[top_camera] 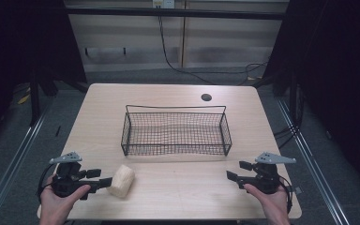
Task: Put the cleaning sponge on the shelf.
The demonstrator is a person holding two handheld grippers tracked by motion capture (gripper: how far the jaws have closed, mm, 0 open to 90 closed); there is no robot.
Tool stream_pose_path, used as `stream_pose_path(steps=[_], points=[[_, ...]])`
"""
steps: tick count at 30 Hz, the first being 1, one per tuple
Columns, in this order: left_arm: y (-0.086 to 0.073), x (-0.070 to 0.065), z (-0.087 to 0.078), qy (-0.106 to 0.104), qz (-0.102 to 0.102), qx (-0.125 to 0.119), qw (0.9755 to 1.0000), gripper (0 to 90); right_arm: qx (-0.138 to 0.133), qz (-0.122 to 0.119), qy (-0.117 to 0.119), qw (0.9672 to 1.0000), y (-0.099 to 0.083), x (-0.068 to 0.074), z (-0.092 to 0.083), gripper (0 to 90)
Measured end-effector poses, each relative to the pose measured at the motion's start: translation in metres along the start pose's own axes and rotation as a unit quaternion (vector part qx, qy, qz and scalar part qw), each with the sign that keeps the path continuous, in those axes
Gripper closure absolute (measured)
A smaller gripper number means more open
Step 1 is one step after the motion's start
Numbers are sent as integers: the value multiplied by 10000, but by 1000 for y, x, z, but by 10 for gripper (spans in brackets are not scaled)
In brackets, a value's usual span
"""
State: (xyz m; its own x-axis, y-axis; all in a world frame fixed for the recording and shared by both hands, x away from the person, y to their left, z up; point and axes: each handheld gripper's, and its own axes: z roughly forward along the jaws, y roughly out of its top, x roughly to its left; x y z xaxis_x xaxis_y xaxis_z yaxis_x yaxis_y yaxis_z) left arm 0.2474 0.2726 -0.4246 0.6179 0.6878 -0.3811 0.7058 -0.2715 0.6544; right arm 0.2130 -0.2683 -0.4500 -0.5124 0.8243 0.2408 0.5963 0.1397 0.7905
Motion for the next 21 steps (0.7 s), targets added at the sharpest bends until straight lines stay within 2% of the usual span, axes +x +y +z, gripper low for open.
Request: stream_pose_path(steps=[3,4,5,6,11,14,18,20,21], points=[[7,-4,1,122,1,124,9998,305,-12,66,53,10000,0,2,0,261],[10,-6,1,143,62,201,9997,291,14,102,118,9999,0,2,1,244],[10,-6,1,143,62,201,9997,284,14,102,118,9999,0,2,1,244],[16,-8,2,116,131,368,9992,281,15,139,131,9998,0,2,1,242],[24,-10,1,117,93,470,9988,229,26,167,188,9997,0,1,0,235],[29,-11,4,127,34,649,9978,227,123,241,269,9993,0,2,1,228],[35,-15,4,158,148,792,9966,233,98,259,307,9991,0,2,1,221],[39,-16,2,331,162,804,9961,278,92,271,330,9990,0,1,1,221],[41,-16,2,341,174,863,9955,270,101,267,342,9990,0,1,1,221]])
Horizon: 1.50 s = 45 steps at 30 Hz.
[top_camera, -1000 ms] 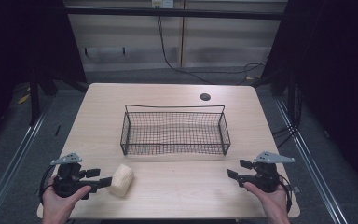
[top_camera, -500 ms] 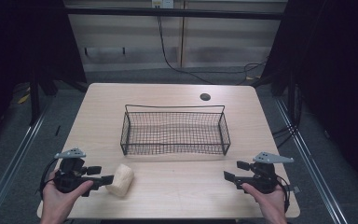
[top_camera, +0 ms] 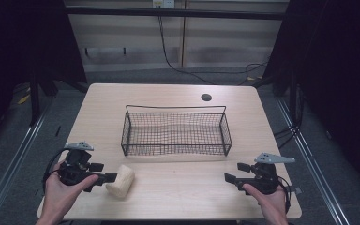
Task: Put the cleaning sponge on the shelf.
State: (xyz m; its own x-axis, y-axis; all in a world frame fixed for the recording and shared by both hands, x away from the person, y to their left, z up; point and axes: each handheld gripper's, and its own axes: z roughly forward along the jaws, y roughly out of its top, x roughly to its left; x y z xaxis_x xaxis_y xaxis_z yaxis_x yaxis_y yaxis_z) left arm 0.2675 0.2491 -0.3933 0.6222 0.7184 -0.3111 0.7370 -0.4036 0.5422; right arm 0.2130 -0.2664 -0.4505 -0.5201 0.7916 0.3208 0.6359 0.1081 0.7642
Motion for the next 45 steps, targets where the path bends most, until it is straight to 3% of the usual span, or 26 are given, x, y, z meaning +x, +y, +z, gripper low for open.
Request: stream_pose_path(steps=[5,10,11,16,22,26,29,34,37,45], points=[[9,-1,-1,64,100,348,9993,256,8,5,53,10000,0,1,1,221],[14,-2,2,90,55,522,9986,261,39,-18,54,10000,0,2,2,221],[17,-2,5,245,-45,727,9970,266,63,-18,71,10000,0,2,2,221],[23,-1,11,118,-95,883,9960,260,179,-50,141,9997,0,3,5,221],[34,-1,24,218,-209,1292,9912,204,270,-48,179,9995,0,4,8,220],[37,0,30,232,-258,1455,9888,207,280,-60,167,9995,0,5,9,208],[39,1,38,217,-221,1658,9857,205,295,-50,164,9994,0,5,10,207],[39,1,43,143,-264,1724,9846,193,325,-37,175,9993,0,5,10,207],[41,1,48,-17,-234,1804,9833,189,351,-52,183,9992,0,4,11,207],[41,7,60,-8,-361,1958,9800,193,416,-66,232,9988,0,5,13,206]])
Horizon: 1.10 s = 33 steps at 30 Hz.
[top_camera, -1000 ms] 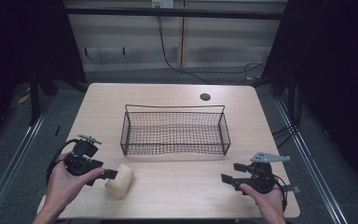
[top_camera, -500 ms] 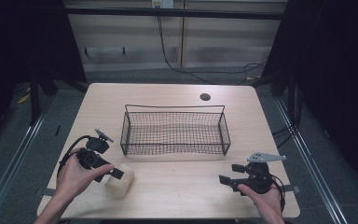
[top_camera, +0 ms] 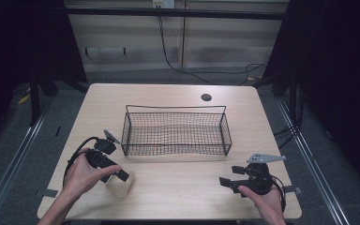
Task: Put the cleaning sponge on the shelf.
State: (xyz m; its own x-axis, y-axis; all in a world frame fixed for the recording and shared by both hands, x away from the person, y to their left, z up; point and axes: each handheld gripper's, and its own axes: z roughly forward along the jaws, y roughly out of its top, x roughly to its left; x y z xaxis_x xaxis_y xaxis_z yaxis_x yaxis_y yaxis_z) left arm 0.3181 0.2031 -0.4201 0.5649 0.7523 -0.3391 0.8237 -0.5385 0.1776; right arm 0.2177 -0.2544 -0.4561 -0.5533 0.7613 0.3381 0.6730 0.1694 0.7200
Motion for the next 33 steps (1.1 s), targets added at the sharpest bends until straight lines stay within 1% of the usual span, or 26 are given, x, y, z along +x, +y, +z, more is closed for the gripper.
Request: stream_pose_path(steps=[1,2,5,6,7,8,9,10,13,14,17,19,21,22,24,25,26,27,28,31,32,33], points=[[1,3,3,29,-24,47,10000,193,6,0,-6,10000,0,0,0,206],[1,3,5,-12,-49,44,10000,193,8,-3,1,10000,0,0,0,206],[1,3,6,-21,-63,54,10000,194,42,8,-5,10000,0,0,1,206],[2,4,6,-83,-49,-1,10000,195,89,20,10,10000,0,0,1,206],[2,4,6,-83,-49,-1,10000,203,89,20,10,10000,0,0,1,206],[4,3,10,126,-54,110,9998,205,97,7,21,10000,0,0,2,206],[4,3,10,126,-54,110,9998,199,97,7,21,10000,0,0,2,206],[4,2,15,141,-75,189,9997,194,95,1,31,9999,0,0,2,206],[4,1,18,141,-25,178,9997,194,116,5,56,9999,-1,0,2,205],[5,-1,21,202,-86,194,9996,193,151,9,57,9999,-1,0,3,206],[6,-1,24,238,-100,249,9994,197,169,-12,72,9998,-1,0,4,205],[6,-1,30,262,-66,456,9986,207,184,-22,73,9998,-1,1,4,205],[6,-1,31,283,-81,503,9983,234,194,-18,78,9998,-1,1,4,205],[6,-2,34,290,-29,548,9981,228,195,-15,78,9998,-1,1,4,206],[6,-3,36,298,-20,582,9979,232,198,-12,89,9998,-1,1,4,206],[6,-4,36,239,14,587,9980,225,206,-13,91,9997,-1,1,4,206],[5,-6,36,225,58,597,9979,230,218,-24,97,9997,-1,1,4,206],[5,-6,36,225,58,597,9979,248,234,-24,92,9997,-1,1,4,206],[6,-8,39,380,61,680,9969,240,238,-33,86,9997,-1,1,5,206],[6,-7,41,406,78,735,9964,255,226,-15,84,9997,-1,1,5,206],[7,-8,44,400,42,788,9961,260,233,-21,82,9997,-1,1,5,206],[7,-9,44,439,51,779,9960,264,232,-27,83,9997,-1,1,4,206]])
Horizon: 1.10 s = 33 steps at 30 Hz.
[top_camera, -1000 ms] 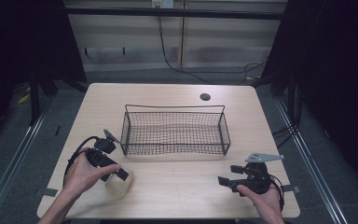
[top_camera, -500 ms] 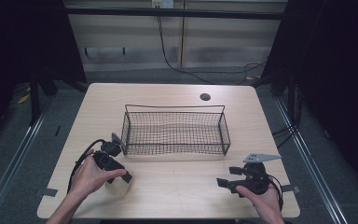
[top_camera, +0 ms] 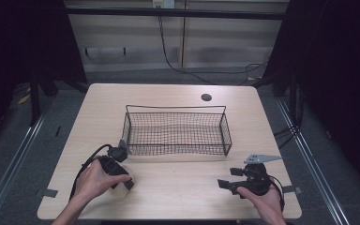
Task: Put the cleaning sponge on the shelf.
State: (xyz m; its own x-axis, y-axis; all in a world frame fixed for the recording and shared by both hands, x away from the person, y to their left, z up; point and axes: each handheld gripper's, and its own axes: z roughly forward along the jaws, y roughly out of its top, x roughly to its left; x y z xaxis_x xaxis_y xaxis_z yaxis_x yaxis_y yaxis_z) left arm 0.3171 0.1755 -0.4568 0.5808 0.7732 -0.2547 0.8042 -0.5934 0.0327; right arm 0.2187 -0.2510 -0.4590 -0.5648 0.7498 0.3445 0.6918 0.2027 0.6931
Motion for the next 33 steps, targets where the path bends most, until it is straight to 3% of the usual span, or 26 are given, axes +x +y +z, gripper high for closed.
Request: stream_pose_path(steps=[7,11,14,19,25,28,33], points=[[2,-7,-1,334,149,137,9992,276,26,15,-10,10000,0,0,1,207],[0,-9,-1,391,165,157,9990,277,88,33,-63,9999,-1,0,1,212],[-1,-6,-5,364,115,66,9992,278,74,56,-66,9999,0,0,1,212],[-3,-1,-13,119,36,-98,9999,277,75,65,-68,9999,0,0,1,212],[-5,1,-18,-80,71,-147,9998,277,74,73,-72,9999,0,0,0,212],[-5,1,-19,-42,68,-189,9998,277,64,70,-71,9999,0,-1,0,212],[-7,-1,-30,-92,258,-198,9994,278,62,64,-55,9999,0,-1,0,212]])
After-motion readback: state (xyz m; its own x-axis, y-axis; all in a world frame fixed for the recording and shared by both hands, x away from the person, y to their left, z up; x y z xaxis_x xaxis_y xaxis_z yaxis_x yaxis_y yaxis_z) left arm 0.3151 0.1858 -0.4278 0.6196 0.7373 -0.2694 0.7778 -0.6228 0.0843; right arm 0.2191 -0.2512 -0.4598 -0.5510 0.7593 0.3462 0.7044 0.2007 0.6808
